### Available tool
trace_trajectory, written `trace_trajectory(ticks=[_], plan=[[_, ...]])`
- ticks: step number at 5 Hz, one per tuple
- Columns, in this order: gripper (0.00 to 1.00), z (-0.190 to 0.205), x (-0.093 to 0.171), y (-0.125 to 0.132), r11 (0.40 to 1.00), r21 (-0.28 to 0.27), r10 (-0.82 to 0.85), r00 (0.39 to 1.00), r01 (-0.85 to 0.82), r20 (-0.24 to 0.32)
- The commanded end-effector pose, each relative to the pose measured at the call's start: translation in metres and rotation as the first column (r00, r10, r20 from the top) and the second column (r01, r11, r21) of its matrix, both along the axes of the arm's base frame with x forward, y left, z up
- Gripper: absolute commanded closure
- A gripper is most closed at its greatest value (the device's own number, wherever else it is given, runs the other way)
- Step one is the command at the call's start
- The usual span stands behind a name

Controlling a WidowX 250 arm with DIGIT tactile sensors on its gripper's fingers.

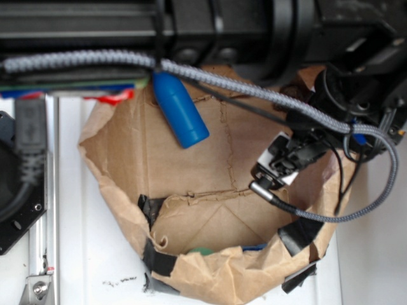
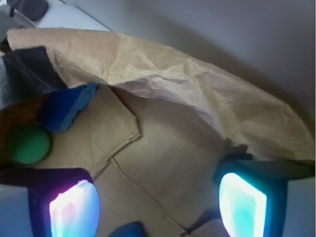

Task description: Grab the blue bottle.

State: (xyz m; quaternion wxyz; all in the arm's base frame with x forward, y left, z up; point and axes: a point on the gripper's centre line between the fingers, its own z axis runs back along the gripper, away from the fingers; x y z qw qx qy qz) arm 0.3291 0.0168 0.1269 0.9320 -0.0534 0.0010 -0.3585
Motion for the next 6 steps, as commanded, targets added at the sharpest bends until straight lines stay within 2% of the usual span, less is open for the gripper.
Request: trace_trajectory(ticks=[1,4,5,6], plan=[[0.0,0.012,-0.026,-0.006,0.995,0.027,-0.092,0.995,0.091,0.03],[0.0,0.012,-0.026,-0.006,0.995,0.027,-0.092,0.995,0.091,0.03],[0.0,0.015,-0.057,0.008,0.99,-0.009,-0.139,0.988,0.14,0.067],[0.0,0.012,-0.077,0.021,0.989,-0.041,-0.136,0.986,0.14,0.101]])
